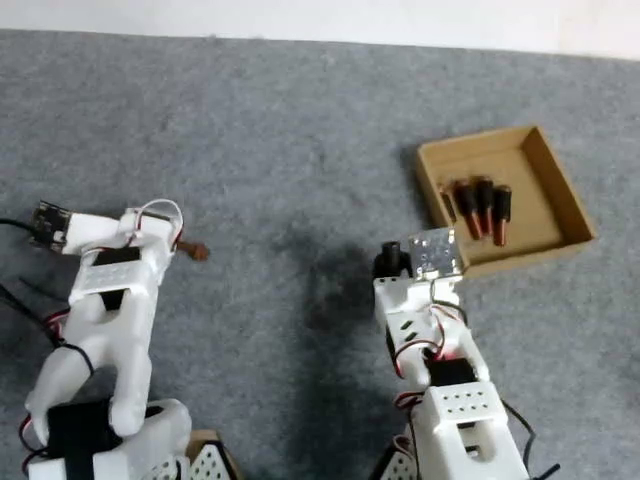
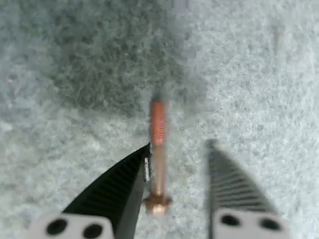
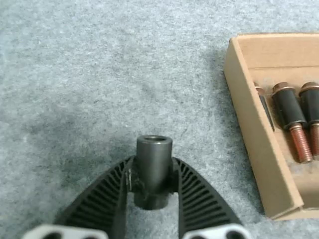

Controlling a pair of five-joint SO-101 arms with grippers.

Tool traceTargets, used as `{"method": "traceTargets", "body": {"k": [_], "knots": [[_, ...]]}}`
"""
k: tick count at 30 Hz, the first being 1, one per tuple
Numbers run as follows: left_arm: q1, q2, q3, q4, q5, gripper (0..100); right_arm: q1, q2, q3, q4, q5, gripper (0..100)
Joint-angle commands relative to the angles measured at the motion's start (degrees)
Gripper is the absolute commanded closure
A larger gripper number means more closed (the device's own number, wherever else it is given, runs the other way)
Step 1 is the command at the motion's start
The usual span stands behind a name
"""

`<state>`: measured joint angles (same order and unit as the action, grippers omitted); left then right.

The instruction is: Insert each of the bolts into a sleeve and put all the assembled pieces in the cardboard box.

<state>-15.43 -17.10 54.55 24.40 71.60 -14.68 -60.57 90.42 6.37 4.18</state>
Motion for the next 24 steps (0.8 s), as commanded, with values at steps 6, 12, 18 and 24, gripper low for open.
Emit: {"method": "traceTargets", "body": {"k": [6,12,18,24], "knots": [[1.8,-0.75,-0.4,-0.79,-4.57,43,0.66,-1.45,-0.57,-1.98,0.7,99.4],[1.45,-1.8,-2.42,6.86,-21.54,46,0.66,-1.45,-0.57,-1.98,0.7,99.4],[1.63,-5.23,-10.33,27.08,-60.4,63,0.66,-1.45,-0.57,-1.98,0.7,99.4],[2.24,-2.07,-7.25,25.14,-95.38,66,0.66,-1.45,-0.48,-1.98,0.7,99.4]]}}
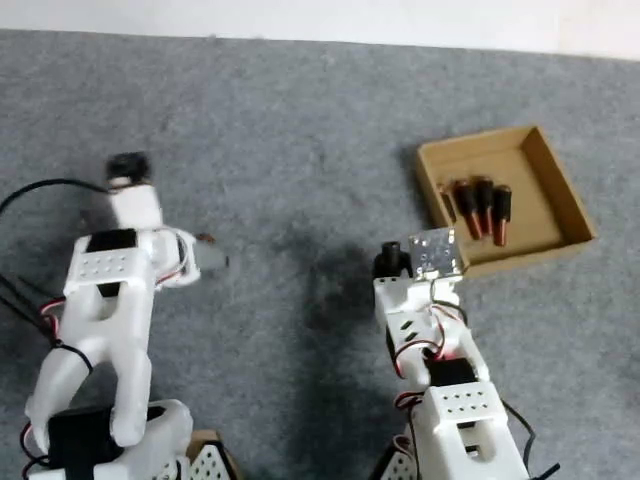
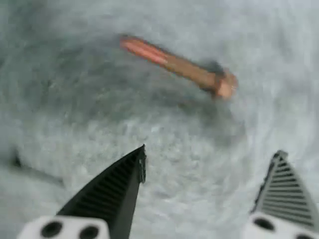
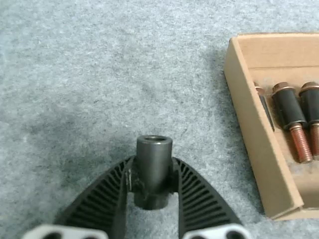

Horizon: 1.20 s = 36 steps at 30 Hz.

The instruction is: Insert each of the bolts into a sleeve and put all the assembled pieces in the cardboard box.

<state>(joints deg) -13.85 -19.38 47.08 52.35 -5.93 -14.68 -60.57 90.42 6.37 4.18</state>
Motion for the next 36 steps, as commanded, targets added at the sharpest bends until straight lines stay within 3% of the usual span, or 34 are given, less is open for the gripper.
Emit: {"method": "traceTargets", "body": {"k": [1,5,7,11,16,22,29,36], "knots": [[0.22,1.27,1.19,-5.54,-20.4,67,0.66,-1.45,-0.48,-1.98,0.7,99.4],[-1.36,6.9,2.15,-18.46,-24.35,67,0.66,-1.45,-0.57,-1.98,0.7,99.4],[-3.12,9.01,-0.31,-20.31,-27.08,67,0.66,-1.45,-0.66,-1.98,0.7,99.4],[-4.79,13.49,-11.12,-11.69,-42.64,67,0.66,-1.45,-0.57,-1.98,0.7,99.4],[-3.03,22.2,-25.98,-1.76,-56.79,67,0.66,-1.45,-0.48,-1.98,0.7,99.4],[-2.59,37.49,-44.88,10.55,-61.8,67,0.66,-1.45,-0.48,-1.98,0.7,99.4],[-0.4,57.27,-66.15,24.35,-62.95,67,0.66,-1.45,-0.57,-1.98,0.7,99.4],[3.21,63.78,-76.62,31.38,-62.77,67,0.66,-1.45,-0.66,-1.98,0.7,99.4]]}}
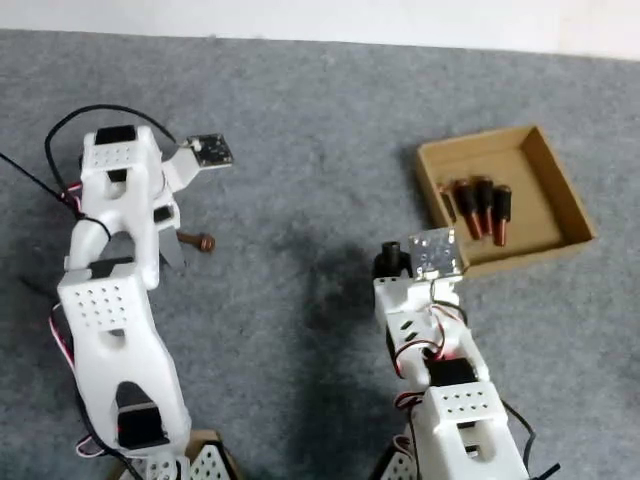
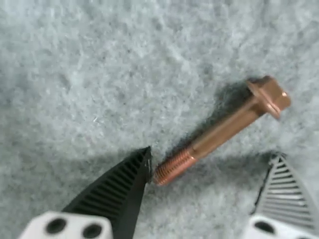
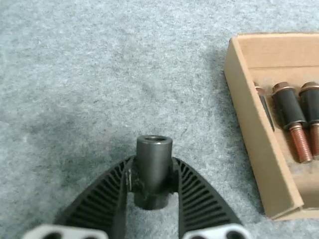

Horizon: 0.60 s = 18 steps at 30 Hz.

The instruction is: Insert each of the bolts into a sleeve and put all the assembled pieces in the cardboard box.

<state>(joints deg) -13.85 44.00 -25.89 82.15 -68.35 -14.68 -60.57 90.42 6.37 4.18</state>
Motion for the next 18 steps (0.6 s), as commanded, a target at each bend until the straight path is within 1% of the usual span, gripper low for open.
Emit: {"method": "traceTargets", "body": {"k": [1,5,9,13,18], "knots": [[3.65,0.48,-3.74,1.67,-0.35,67,0.66,-1.45,-0.66,-1.98,0.7,99.4],[5.93,0.48,-2.51,1.67,-0.35,67,0.66,-1.45,-0.66,-1.98,0.7,99.4],[7.6,0.31,-2.59,2.11,-0.35,72,0.66,-1.45,-0.66,-1.98,0.7,99.4],[9.63,0.31,-2.68,4.92,-0.44,72,0.66,-1.45,-0.66,-1.98,0.7,99.4],[10.42,0.4,-2.68,4.84,-0.44,72,0.66,-1.45,-0.66,-1.98,0.7,99.4]]}}
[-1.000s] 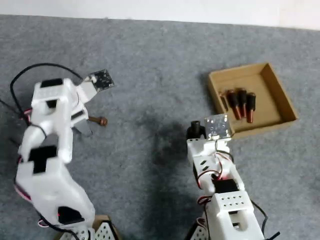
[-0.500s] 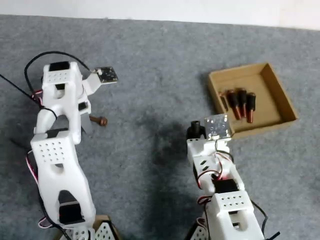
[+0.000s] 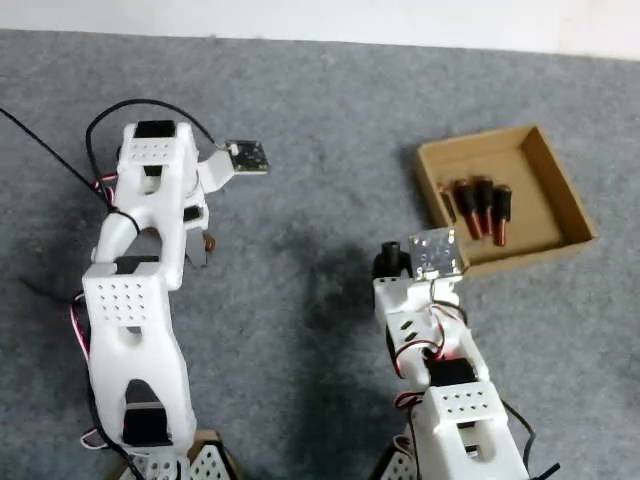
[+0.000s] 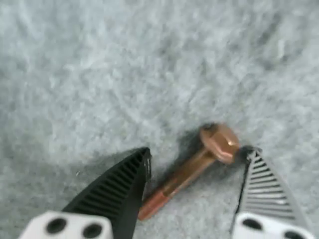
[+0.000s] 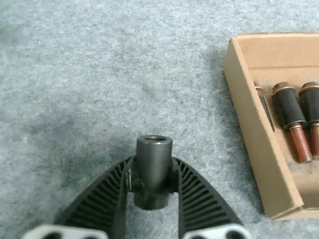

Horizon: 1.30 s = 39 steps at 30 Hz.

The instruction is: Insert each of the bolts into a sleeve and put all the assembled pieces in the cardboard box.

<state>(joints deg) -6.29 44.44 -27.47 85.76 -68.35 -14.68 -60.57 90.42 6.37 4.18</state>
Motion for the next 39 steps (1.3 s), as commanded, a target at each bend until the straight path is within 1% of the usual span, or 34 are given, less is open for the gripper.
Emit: {"method": "traceTargets", "body": {"k": [1,6,8,11,13,20,23,26,30,35,39], "knots": [[2.86,0.22,-1.1,1.23,-0.44,73,0.66,-1.45,-0.66,-1.98,0.7,99.4],[2.51,0.4,-0.75,1.23,-0.26,73,0.66,-1.45,-0.66,-1.98,0.7,99.4],[1.89,0.4,-0.75,1.32,-0.26,79,0.66,-1.45,-0.66,-1.98,0.7,99.4],[1.01,0.4,-0.92,1.32,-0.35,90,0.66,-1.45,-0.66,-1.98,0.7,99.4],[0.31,0.4,-0.92,1.49,-0.53,95,0.66,-1.54,-0.66,-1.98,0.7,99.4],[-0.31,0.31,-1.01,1.49,-0.53,95,0.75,-1.54,-0.66,-1.98,0.7,99.4],[-0.31,-0.04,-1.1,1.58,-0.26,100,0.75,-1.54,-0.66,-1.98,0.7,99.4],[-0.31,-0.75,-2.77,1.67,0.18,99,0.75,-1.54,-0.66,-1.98,0.7,99.4],[-0.66,-4.53,-6.99,1.41,7.03,99,0.75,-1.54,-0.66,-1.98,0.7,99.4],[0.31,-14.81,-8.92,2.73,13.63,99,0.75,-1.54,-0.66,-1.98,0.7,99.4],[0.66,-23.69,-8.92,5.1,22.59,99,0.75,-1.71,-0.57,-1.98,0.7,99.4]]}}
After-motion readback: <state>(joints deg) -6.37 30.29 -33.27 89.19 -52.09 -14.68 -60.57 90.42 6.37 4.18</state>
